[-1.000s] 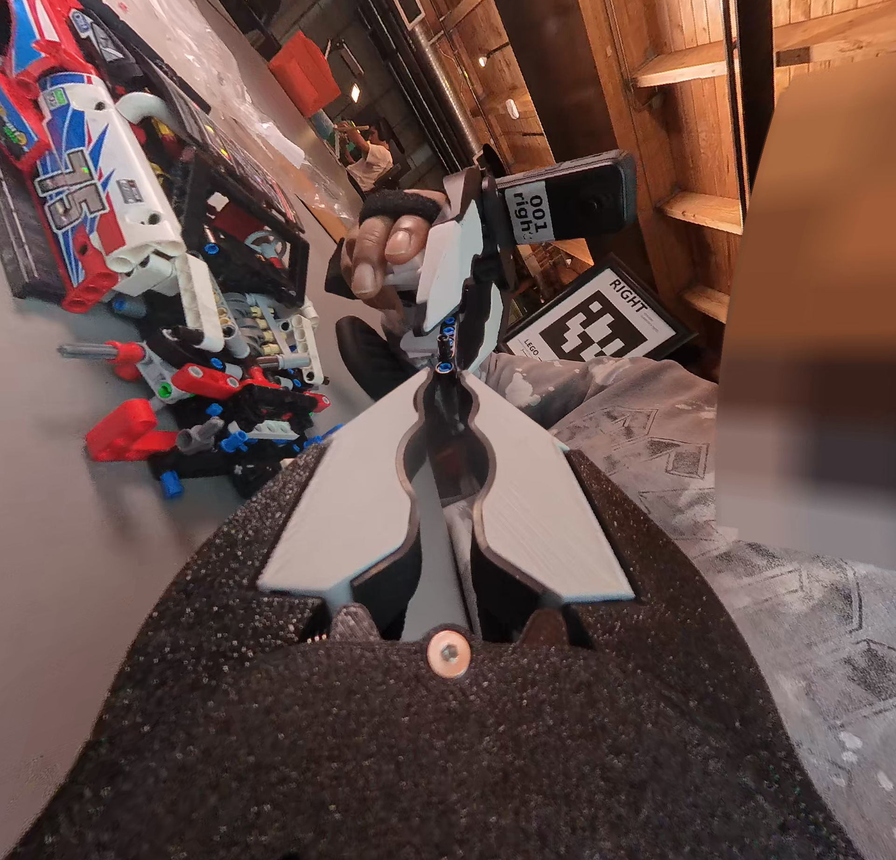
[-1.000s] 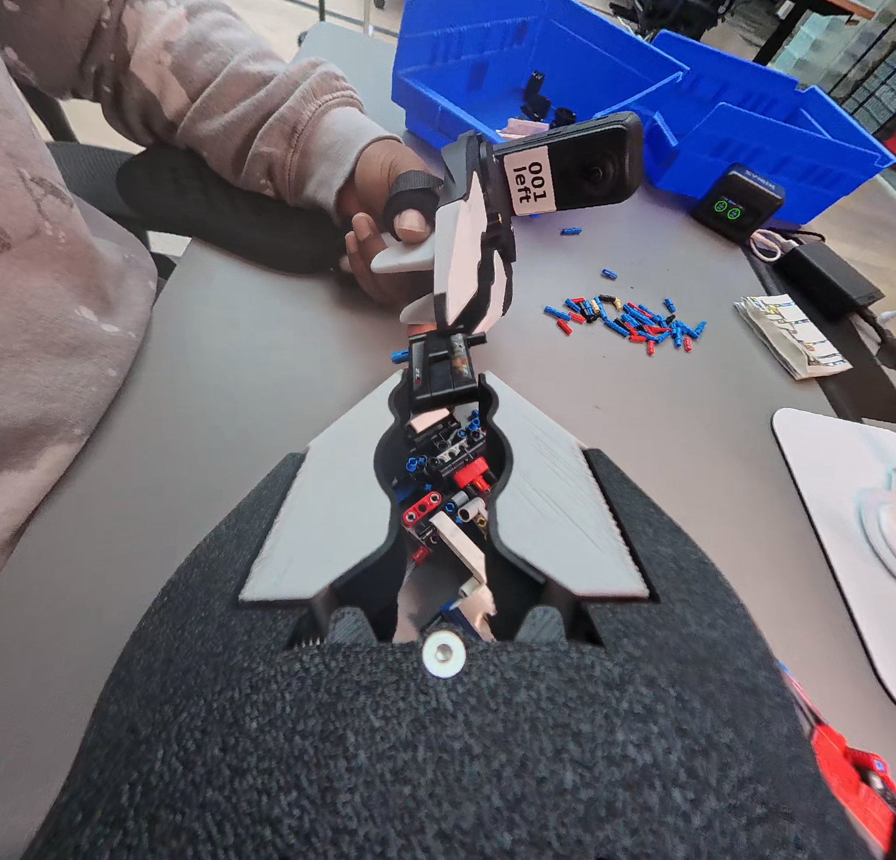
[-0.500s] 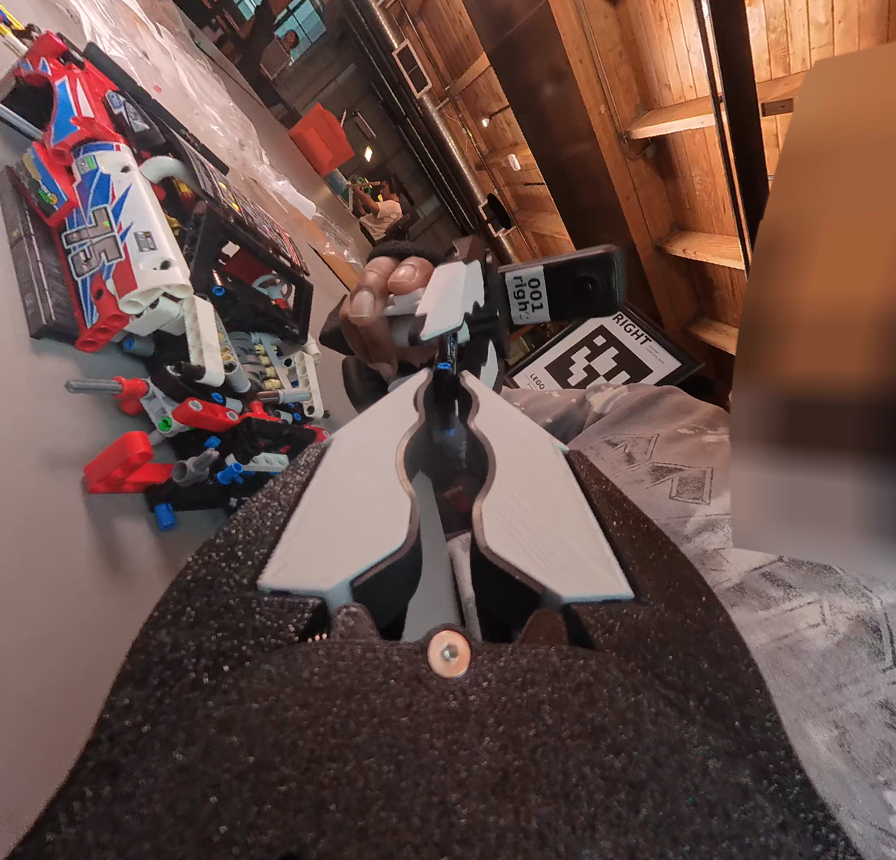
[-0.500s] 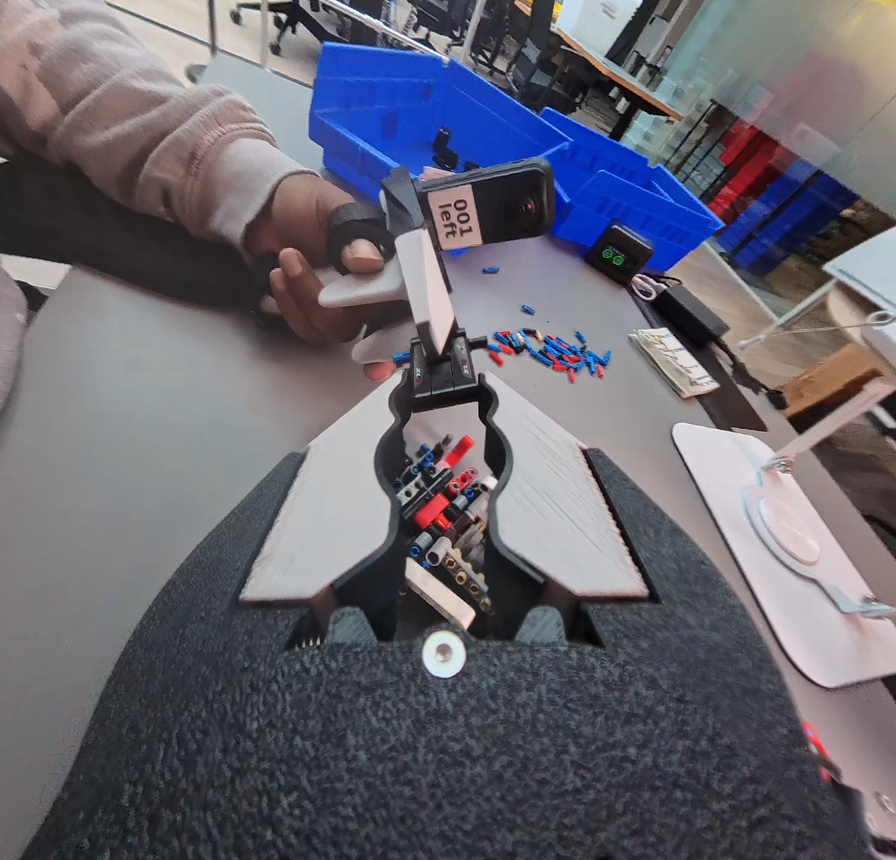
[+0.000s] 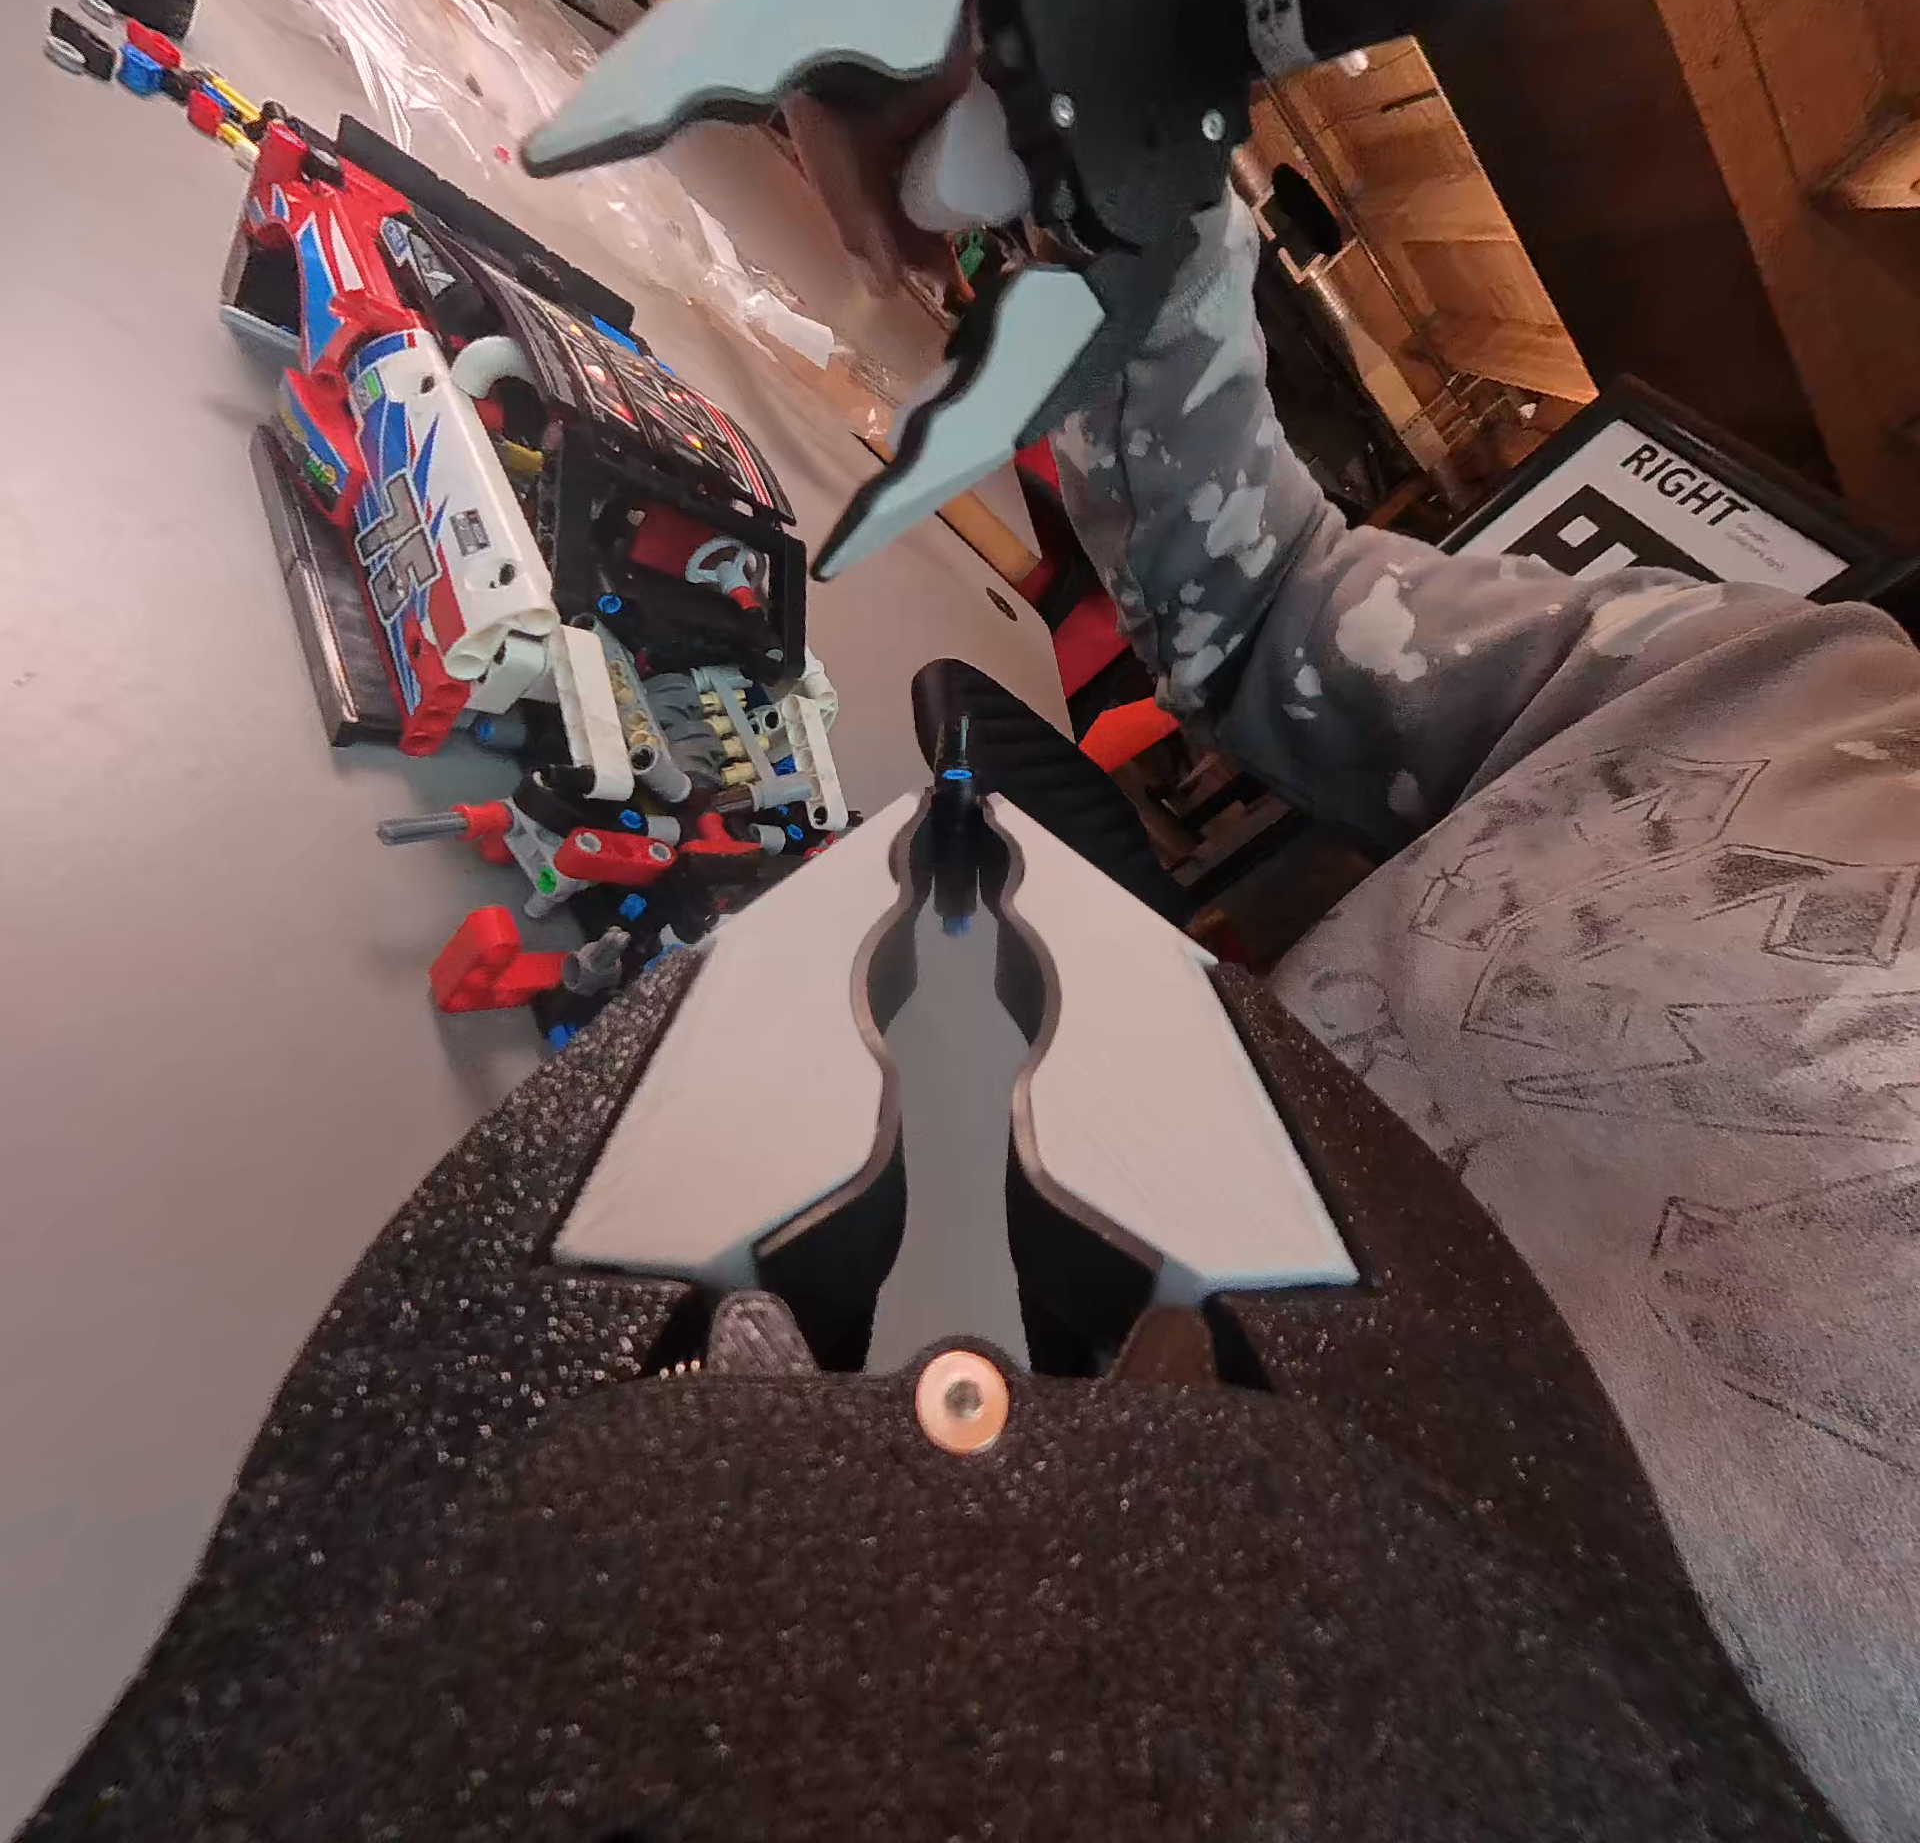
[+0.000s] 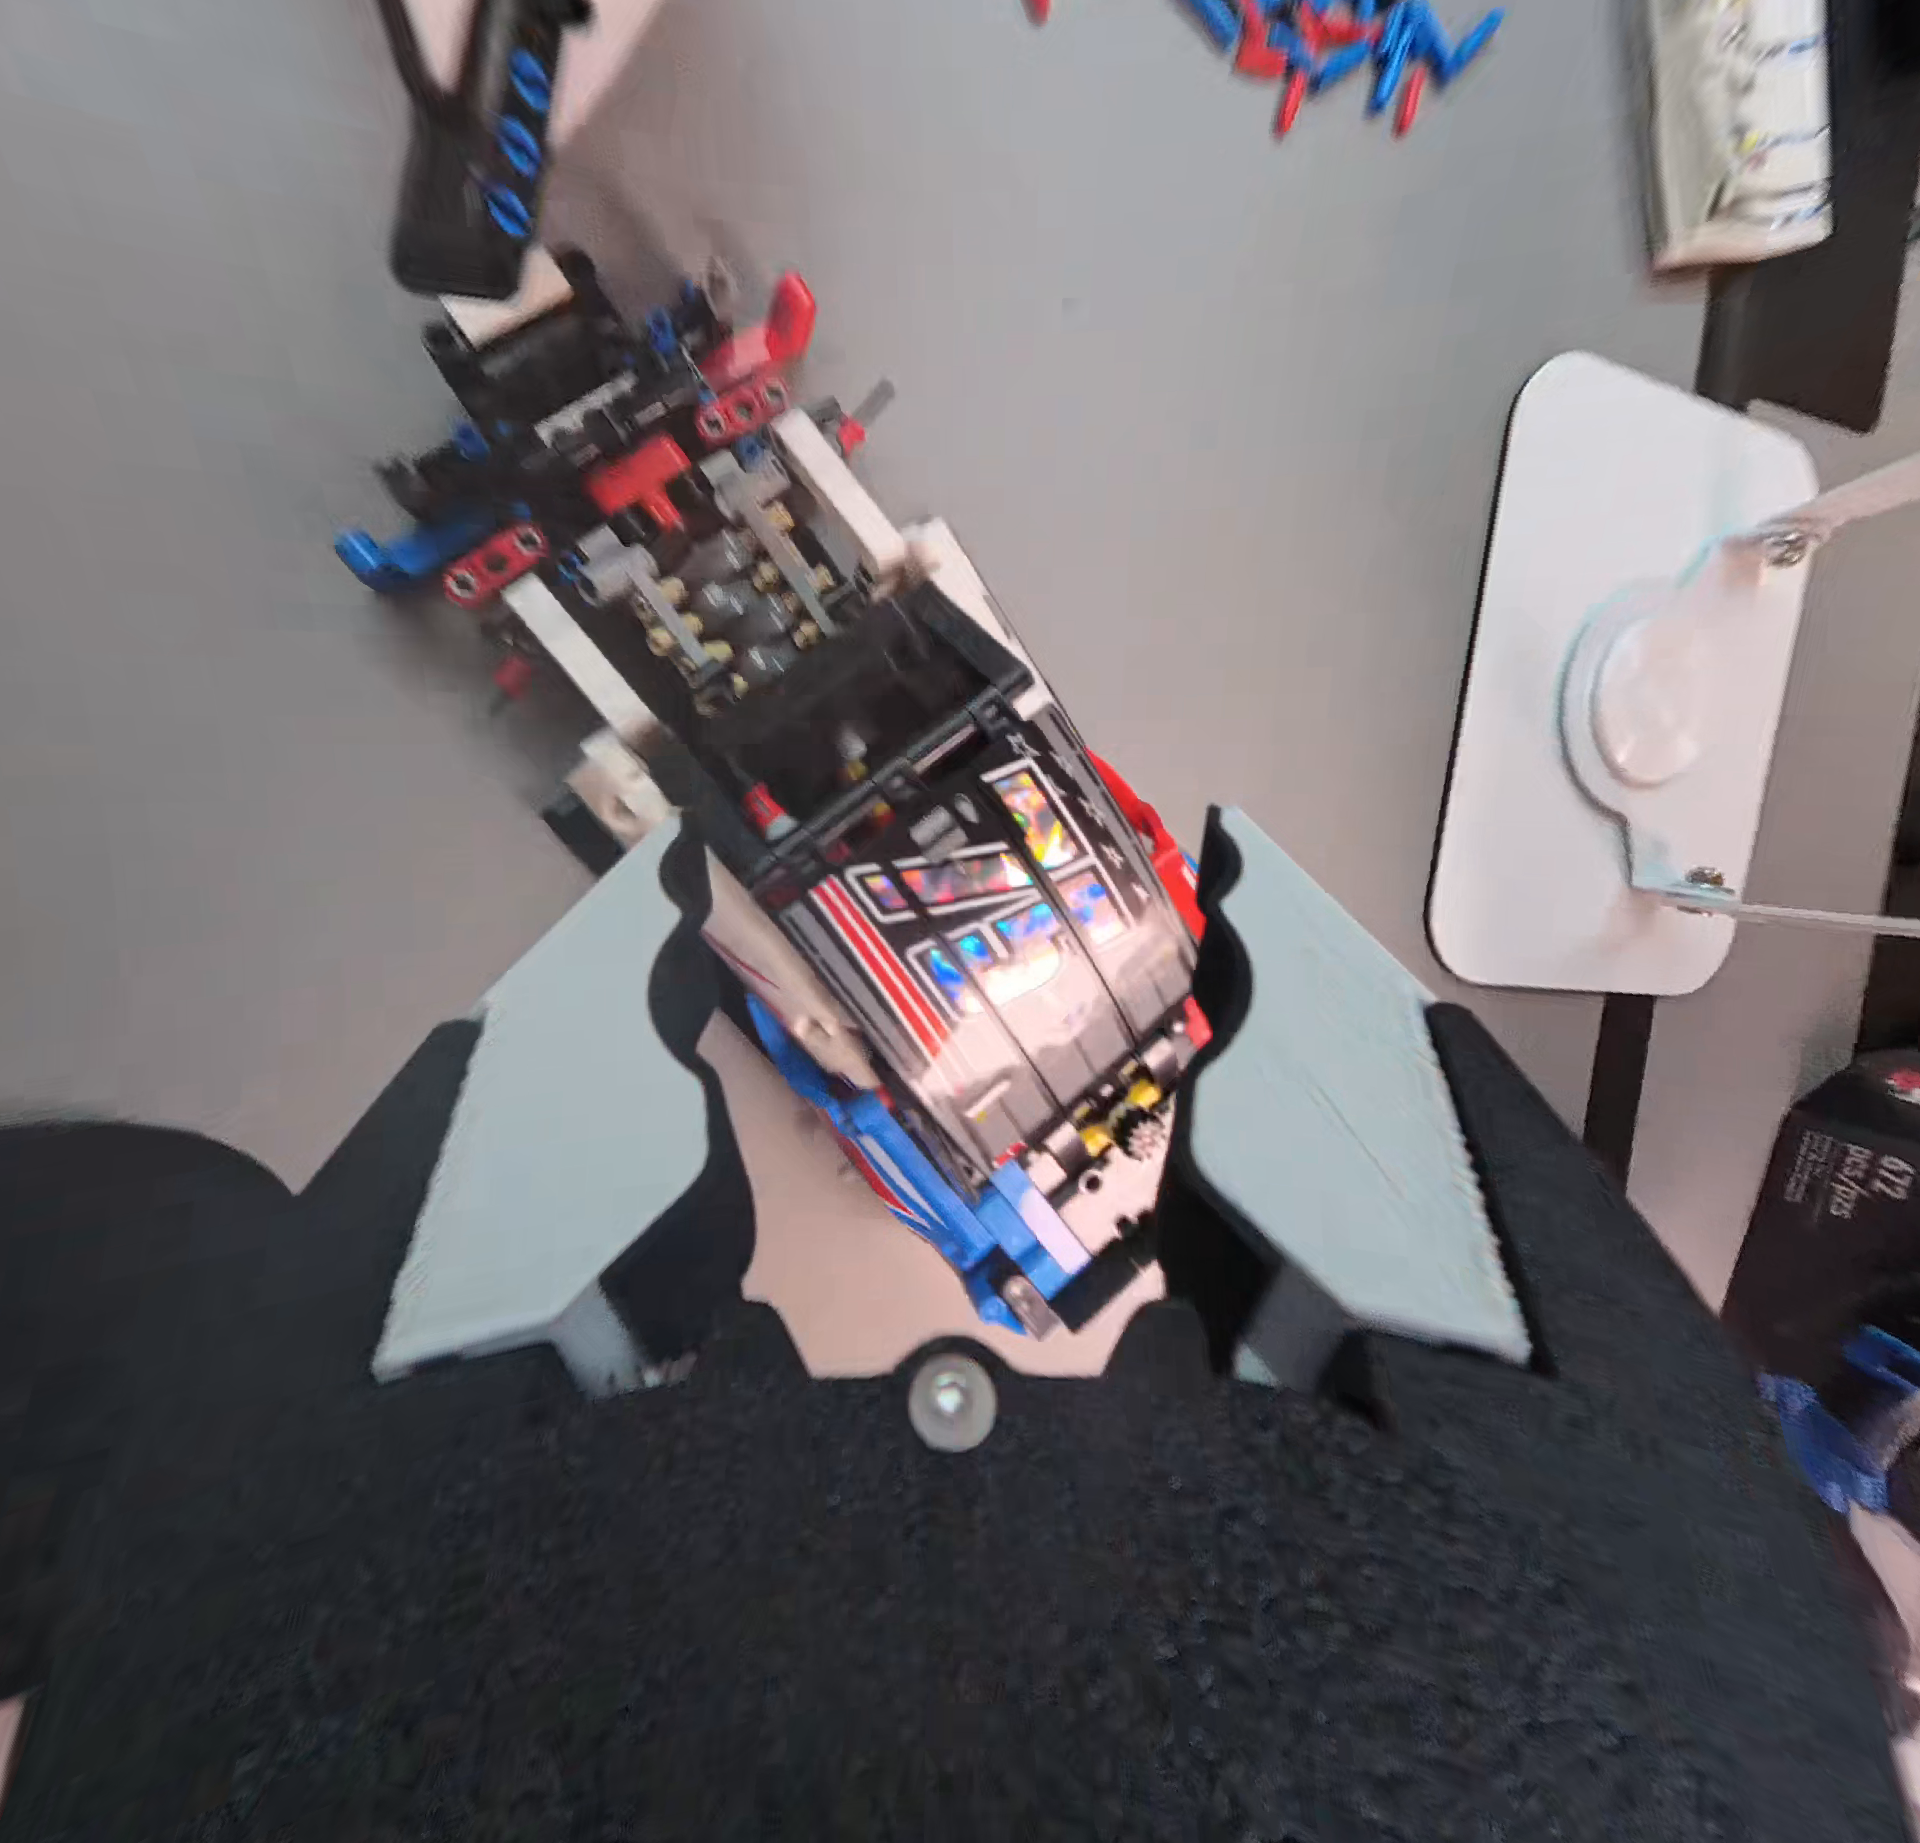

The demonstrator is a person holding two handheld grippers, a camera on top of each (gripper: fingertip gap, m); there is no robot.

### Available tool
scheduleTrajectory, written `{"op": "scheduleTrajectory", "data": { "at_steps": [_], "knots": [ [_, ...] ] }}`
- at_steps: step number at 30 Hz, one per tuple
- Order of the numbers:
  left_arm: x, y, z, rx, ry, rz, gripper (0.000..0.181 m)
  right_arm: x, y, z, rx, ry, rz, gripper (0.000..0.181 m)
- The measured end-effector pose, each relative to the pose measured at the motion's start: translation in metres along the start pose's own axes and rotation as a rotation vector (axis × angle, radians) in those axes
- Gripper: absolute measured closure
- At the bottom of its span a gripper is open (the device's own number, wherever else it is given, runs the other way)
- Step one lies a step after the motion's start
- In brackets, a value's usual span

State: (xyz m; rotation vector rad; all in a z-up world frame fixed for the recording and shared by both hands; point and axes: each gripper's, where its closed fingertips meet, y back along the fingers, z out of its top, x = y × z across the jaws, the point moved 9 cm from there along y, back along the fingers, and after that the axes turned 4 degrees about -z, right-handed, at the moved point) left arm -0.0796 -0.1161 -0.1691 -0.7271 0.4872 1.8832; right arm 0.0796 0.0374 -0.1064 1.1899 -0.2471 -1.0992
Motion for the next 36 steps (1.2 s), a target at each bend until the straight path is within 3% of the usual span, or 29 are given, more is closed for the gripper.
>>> {"op": "scheduleTrajectory", "data": {
  "at_steps": [5, 8, 12, 17, 21, 28, 36],
  "knots": [
    [-0.003, 0.002, -0.001, -0.005, 0.000, -0.010, 0.177, -0.023, -0.024, 0.006, 0.136, 0.046, 0.272, 0.087],
    [-0.003, 0.004, -0.001, -0.003, -0.004, -0.010, 0.177, -0.024, -0.024, 0.009, 0.220, 0.053, 0.376, 0.087],
    [-0.005, 0.001, -0.003, 0.017, -0.007, -0.026, 0.177, -0.029, -0.010, 0.008, 0.228, 0.072, 0.346, 0.087],
    [-0.007, -0.004, -0.005, 0.051, -0.017, -0.041, 0.177, -0.012, -0.036, -0.005, 0.375, 0.265, 0.254, 0.082],
    [-0.009, -0.003, -0.006, 0.049, -0.030, -0.034, 0.177, -0.015, -0.030, -0.005, 0.389, 0.230, 0.286, 0.093],
    [-0.012, -0.004, -0.006, 0.051, -0.039, -0.043, 0.177, -0.006, 0.007, -0.031, 0.416, 0.111, 0.302, 0.100],
    [-0.013, -0.003, -0.003, 0.034, -0.049, -0.040, 0.177, -0.007, 0.074, -0.107, 0.505, -0.140, 0.217, 0.101]
  ]
}}
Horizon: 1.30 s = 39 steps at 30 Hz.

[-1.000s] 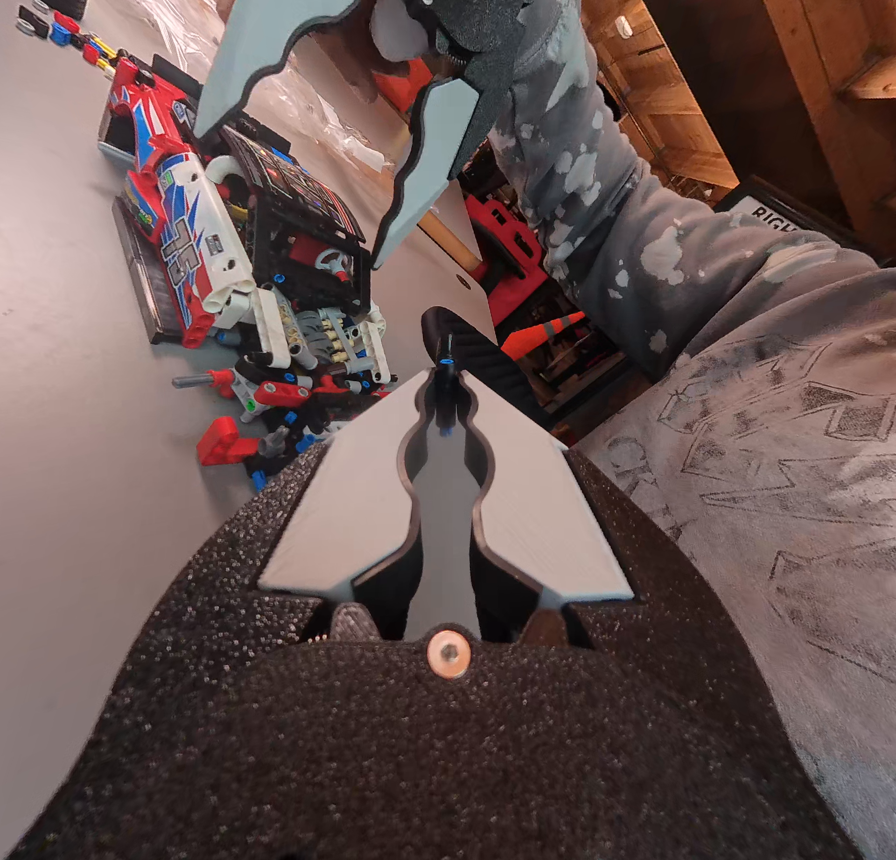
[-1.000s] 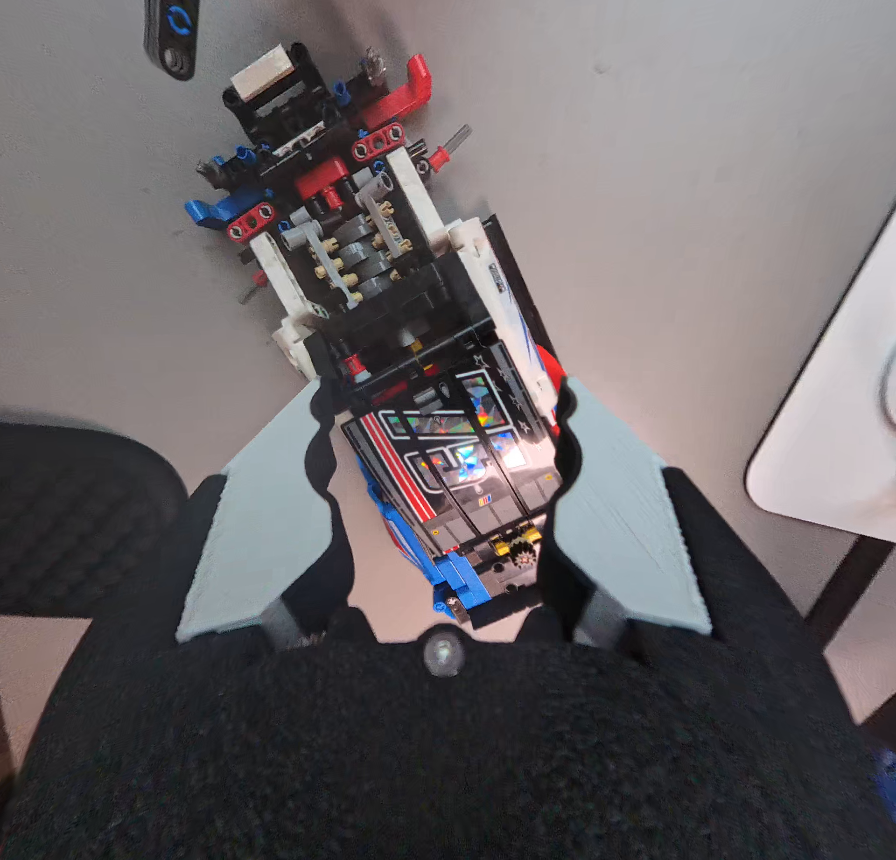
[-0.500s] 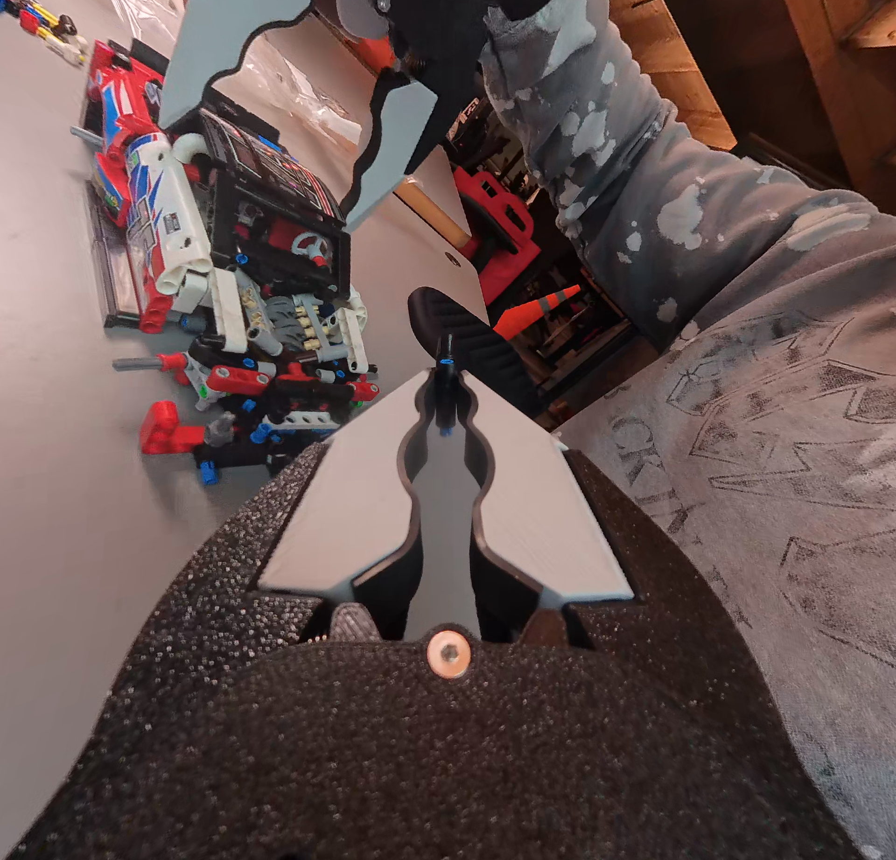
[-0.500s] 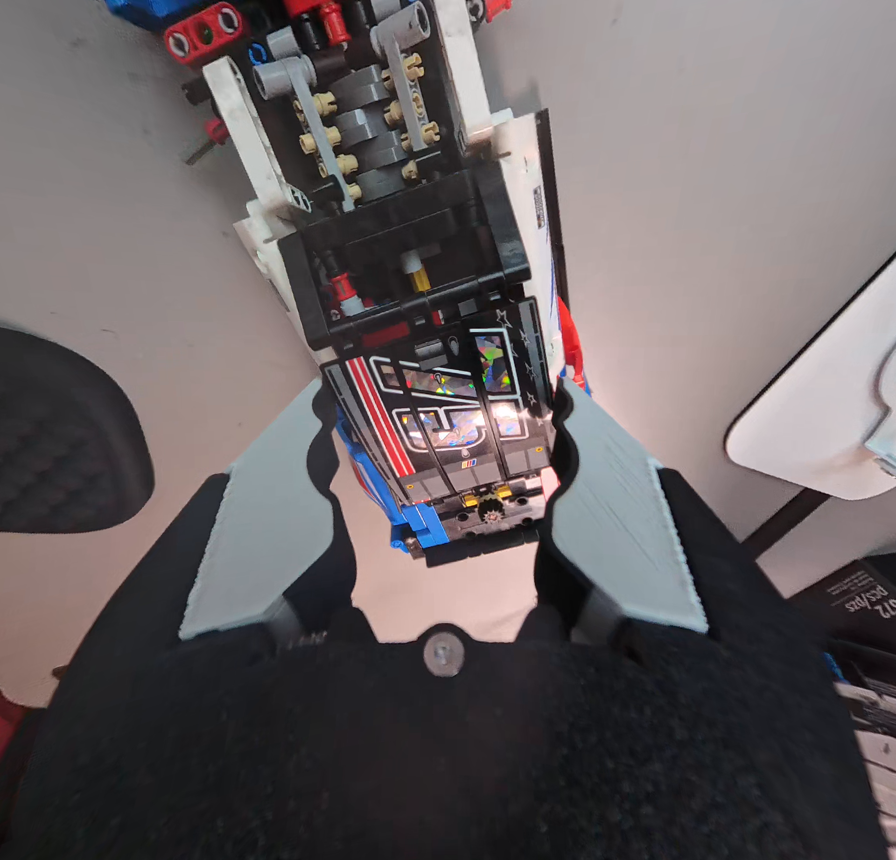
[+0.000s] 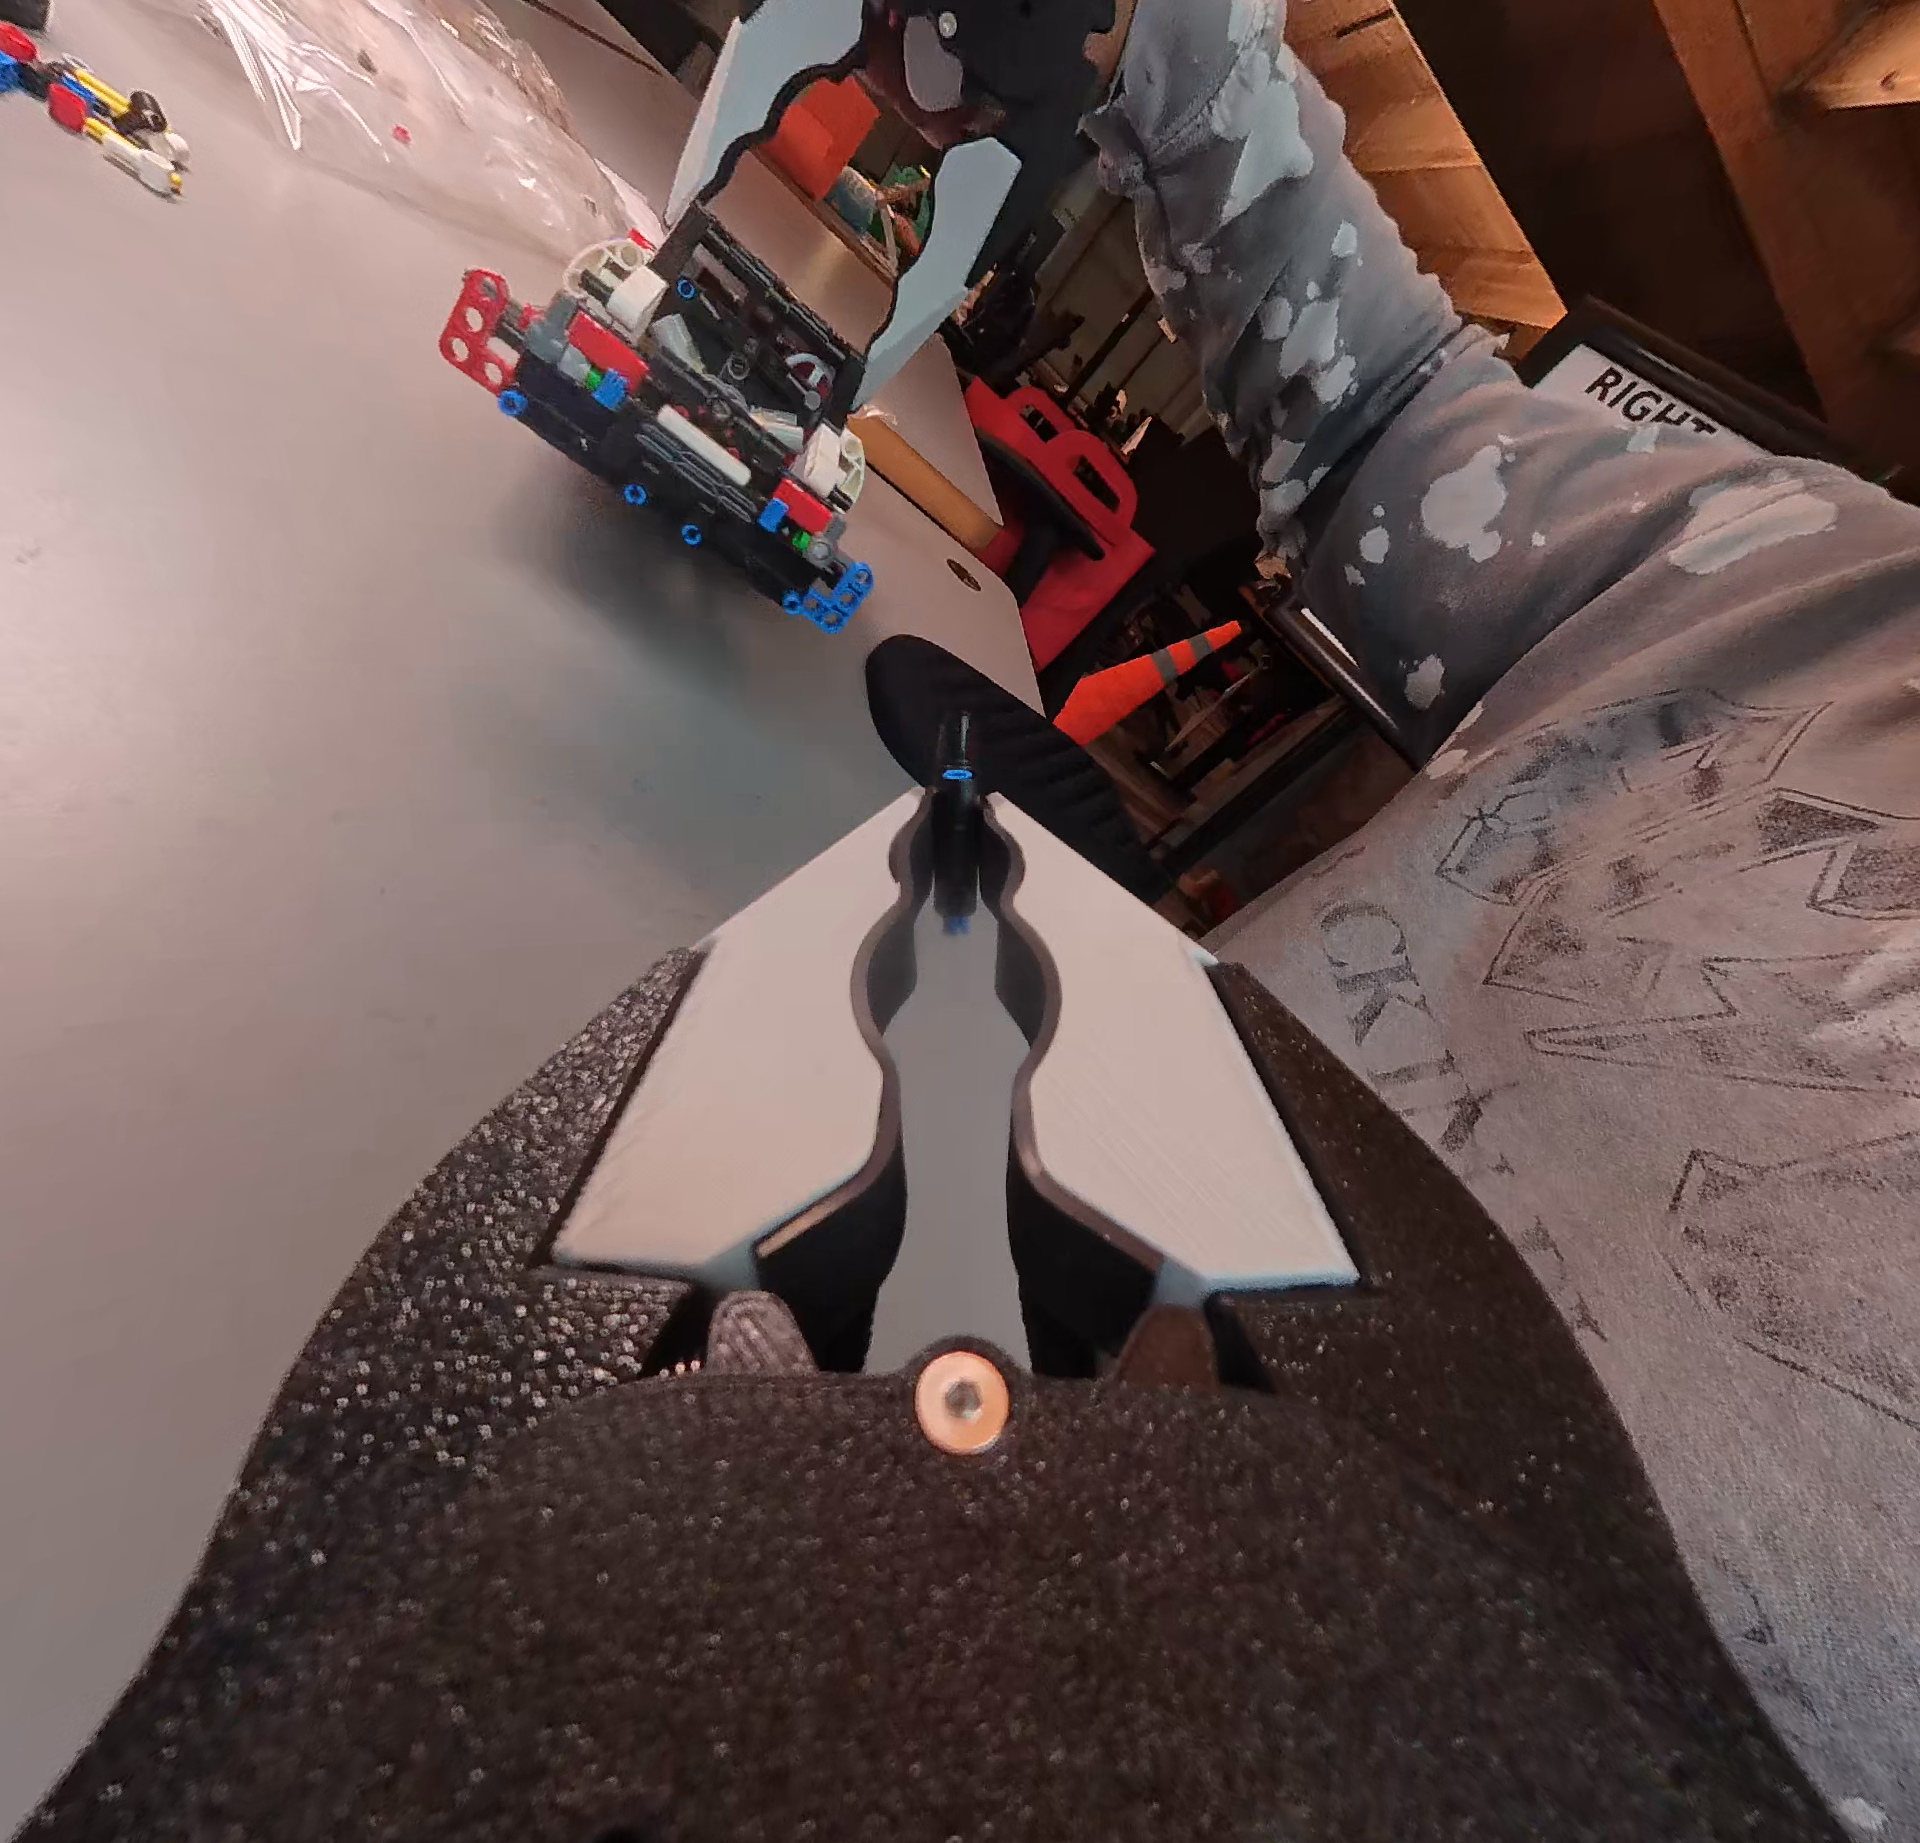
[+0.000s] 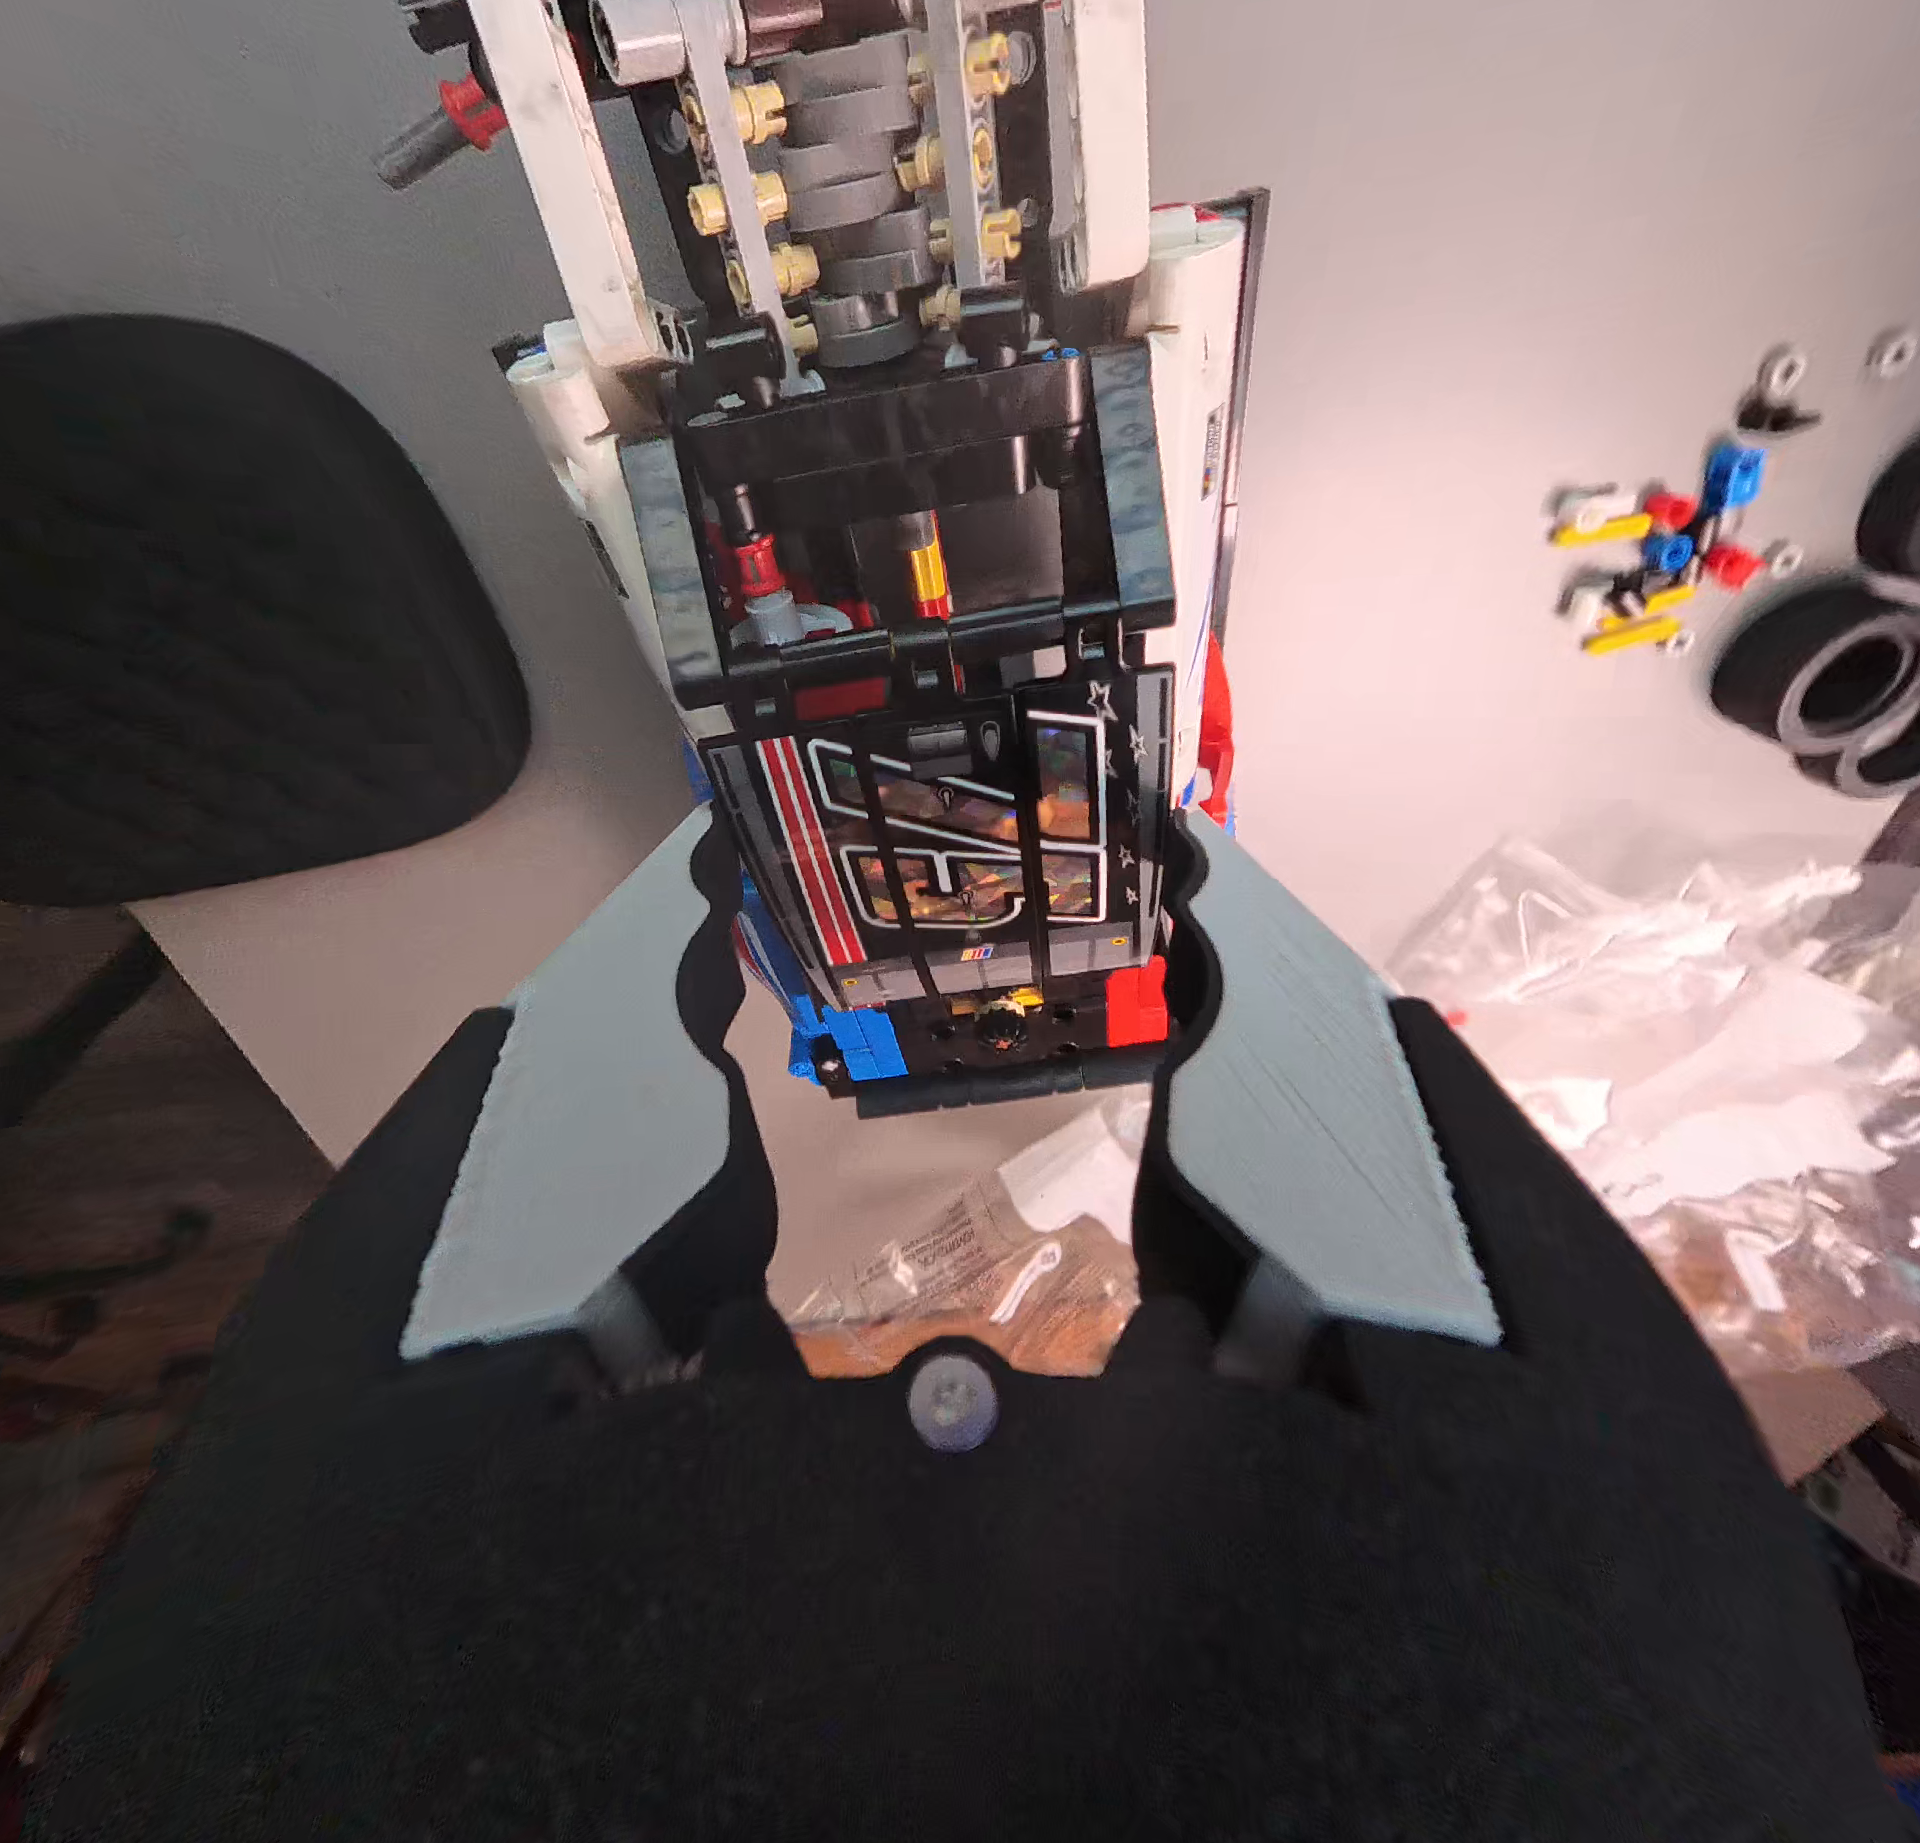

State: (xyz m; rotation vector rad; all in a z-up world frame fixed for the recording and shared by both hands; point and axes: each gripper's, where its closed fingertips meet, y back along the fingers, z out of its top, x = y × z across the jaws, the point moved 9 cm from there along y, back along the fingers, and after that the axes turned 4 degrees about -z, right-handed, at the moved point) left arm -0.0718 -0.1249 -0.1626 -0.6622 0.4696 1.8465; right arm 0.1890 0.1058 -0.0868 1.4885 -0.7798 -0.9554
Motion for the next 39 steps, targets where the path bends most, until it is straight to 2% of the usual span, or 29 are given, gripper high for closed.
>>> {"op": "scheduleTrajectory", "data": {
  "at_steps": [3, 7, 9, 18, 21, 23, 26, 29, 32, 34, 35, 36, 39],
  "knots": [
    [0.000, 0.002, 0.002, -0.015, -0.009, 0.012, 0.177, -0.007, -0.010, -0.028, 0.015, -0.077, -0.015, 0.101],
    [0.001, 0.004, 0.003, -0.029, -0.007, 0.027, 0.177, -0.010, -0.038, -0.048, 0.050, -0.116, -0.013, 0.101],
    [0.002, 0.005, 0.003, -0.034, -0.002, 0.030, 0.177, -0.012, -0.036, -0.049, 0.006, -0.164, -0.023, 0.102],
    [0.004, 0.003, 0.002, -0.022, -0.004, 0.044, 0.177, -0.012, -0.036, -0.046, 0.033, -0.214, -0.028, 0.100],
    [0.004, 0.007, 0.003, -0.036, -0.007, 0.059, 0.177, -0.009, -0.019, -0.038, -0.019, -0.254, -0.063, 0.088],
    [0.005, 0.008, 0.004, -0.044, -0.010, 0.068, 0.177, -0.004, 0.006, -0.018, -0.195, -0.248, -0.131, 0.090],
    [0.008, 0.009, 0.007, -0.060, -0.018, 0.076, 0.177, 0.015, 0.033, 0.032, -0.583, -0.211, -0.234, 0.100],
    [0.012, 0.010, 0.013, -0.107, -0.022, 0.083, 0.177, 0.035, 0.035, 0.081, -0.947, -0.216, -0.323, 0.110],
    [0.016, 0.014, 0.024, -0.162, -0.053, 0.118, 0.177, 0.040, 0.022, 0.120, -1.252, -0.316, -0.360, 0.137],
    [0.020, 0.019, 0.035, -0.188, -0.096, 0.162, 0.177, 0.036, 0.011, 0.140, -1.373, -0.384, -0.360, 0.159],
    [0.021, 0.021, 0.041, -0.198, -0.113, 0.176, 0.177, 0.032, 0.007, 0.147, -1.409, -0.417, -0.367, 0.174],
    [0.022, 0.023, 0.049, -0.214, -0.127, 0.189, 0.177, 0.029, 0.004, 0.151, -1.429, -0.452, -0.384, 0.181],
    [0.023, 0.025, 0.073, -0.256, -0.166, 0.196, 0.177, 0.021, -0.001, 0.150, -1.463, -0.551, -0.464, 0.181]
  ]
}}
